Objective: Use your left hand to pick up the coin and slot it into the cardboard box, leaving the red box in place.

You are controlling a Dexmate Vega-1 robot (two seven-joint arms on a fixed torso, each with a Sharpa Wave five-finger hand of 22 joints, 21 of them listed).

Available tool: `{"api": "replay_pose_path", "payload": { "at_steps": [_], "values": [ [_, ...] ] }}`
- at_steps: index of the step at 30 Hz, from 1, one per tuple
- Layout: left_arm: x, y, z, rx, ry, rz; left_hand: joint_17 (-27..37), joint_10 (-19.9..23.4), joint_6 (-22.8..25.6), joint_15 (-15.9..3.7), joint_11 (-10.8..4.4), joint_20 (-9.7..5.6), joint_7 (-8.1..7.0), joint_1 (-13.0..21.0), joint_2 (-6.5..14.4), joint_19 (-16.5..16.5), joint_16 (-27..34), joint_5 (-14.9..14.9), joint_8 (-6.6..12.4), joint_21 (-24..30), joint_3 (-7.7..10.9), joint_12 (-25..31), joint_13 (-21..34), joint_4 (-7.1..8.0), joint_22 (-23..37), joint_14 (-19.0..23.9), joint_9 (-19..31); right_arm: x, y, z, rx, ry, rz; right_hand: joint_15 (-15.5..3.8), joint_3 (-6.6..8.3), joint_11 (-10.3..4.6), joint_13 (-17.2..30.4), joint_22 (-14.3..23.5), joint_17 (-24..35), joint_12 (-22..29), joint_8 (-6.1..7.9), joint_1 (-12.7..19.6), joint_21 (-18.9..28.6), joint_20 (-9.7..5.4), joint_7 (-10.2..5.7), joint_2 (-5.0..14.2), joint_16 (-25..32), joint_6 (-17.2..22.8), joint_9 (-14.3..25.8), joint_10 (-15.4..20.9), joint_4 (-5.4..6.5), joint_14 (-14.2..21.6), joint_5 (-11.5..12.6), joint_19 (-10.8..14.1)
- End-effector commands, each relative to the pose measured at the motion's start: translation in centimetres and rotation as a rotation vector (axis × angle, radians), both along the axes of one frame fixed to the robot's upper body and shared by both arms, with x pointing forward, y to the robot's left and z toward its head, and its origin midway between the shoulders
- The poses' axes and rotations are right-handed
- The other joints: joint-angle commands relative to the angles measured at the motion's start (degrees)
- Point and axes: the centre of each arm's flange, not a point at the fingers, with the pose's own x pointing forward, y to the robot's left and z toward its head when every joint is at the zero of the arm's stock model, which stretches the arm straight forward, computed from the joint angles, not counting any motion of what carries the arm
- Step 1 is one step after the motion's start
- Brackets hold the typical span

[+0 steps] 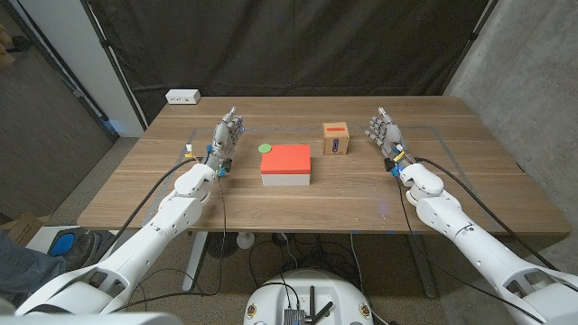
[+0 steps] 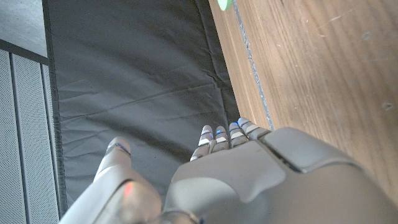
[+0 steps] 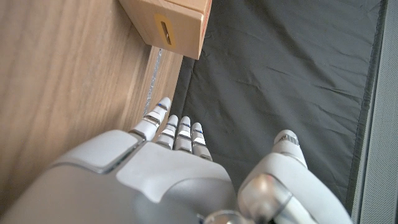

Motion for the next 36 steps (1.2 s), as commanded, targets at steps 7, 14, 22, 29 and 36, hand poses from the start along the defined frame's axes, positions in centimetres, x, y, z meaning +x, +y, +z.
{"api": "replay_pose_path", "payload": {
  "at_steps": [7,14,22,29,36],
  "values": [
    [-0.4,0.7,-0.1,0.039,-0.003,-0.013,0.2,1.2,1.2,-0.12,0.59,-1.99,1.57,0.4,0.0,0.0,0.4,0.4,0.55,0.2,0.59,0.6,0.2,-0.10,0.3,0.5,0.1,-1.5,1.0,-1.4,-0.004,-0.013,-0.036,0.50,0.45,0.25,0.2,0.3,0.0,0.3,0.37,0.7,0.3,0.19,1.94,0.37,0.4,0.5,0.1,0.3,0.06,0.2,0.3,0.4],
    [-1.4,1.0,-0.3,0.033,-0.013,-0.016,0.2,2.1,2.1,-0.32,0.55,-1.71,1.25,0.6,0.4,0.7,0.5,0.4,0.67,0.3,0.70,0.7,0.2,-0.22,0.3,1.5,0.1,-2.7,1.4,-0.8,-0.024,-0.065,-0.061,0.15,0.49,-0.10,0.2,0.3,-0.1,0.5,0.52,0.8,0.5,0.20,1.47,0.58,0.7,1.3,0.2,1.2,0.04,1.1,0.2,0.9],
    [-2.5,1.6,-0.2,0.052,-0.013,0.003,0.2,5.1,5.2,-0.61,0.05,-0.93,1.04,1.4,1.9,2.6,0.9,0.4,1.13,0.6,1.36,1.4,0.2,-0.66,0.3,4.4,0.1,-3.7,1.9,-0.6,-0.032,-0.083,-0.063,0.14,0.49,-0.18,0.2,0.3,-0.3,0.6,0.60,0.8,0.5,0.13,1.45,0.69,0.8,1.8,0.2,1.7,0.02,1.4,0.2,1.1],
    [-3.6,1.8,-0.5,0.022,-0.016,0.028,0.2,11.4,10.8,-1.40,-1.20,0.76,-0.86,1.9,2.6,6.6,1.3,0.2,1.60,1.3,1.65,2.6,0.2,-1.33,0.4,9.1,0.2,-4.2,2.0,-1.0,-0.018,-0.093,-0.048,0.21,0.50,-0.14,0.2,0.3,-0.4,0.5,0.55,0.9,0.5,0.14,1.48,0.77,0.8,1.9,0.2,1.8,0.00,1.5,0.2,1.2],
    [-5.0,1.8,-0.6,0.016,0.025,0.067,0.6,20.7,12.5,-1.84,-1.17,3.71,-1.62,1.4,2.3,17.6,3.7,0.1,0.35,4.5,1.42,3.5,0.3,-1.59,1.3,22.9,0.3,-4.4,1.4,-1.0,-0.002,-0.108,-0.017,0.21,0.51,-0.07,0.2,0.3,-0.5,0.5,0.54,0.9,0.5,0.17,1.40,0.85,0.8,2.1,0.2,1.9,-0.01,1.6,0.2,1.2]
  ]
}}
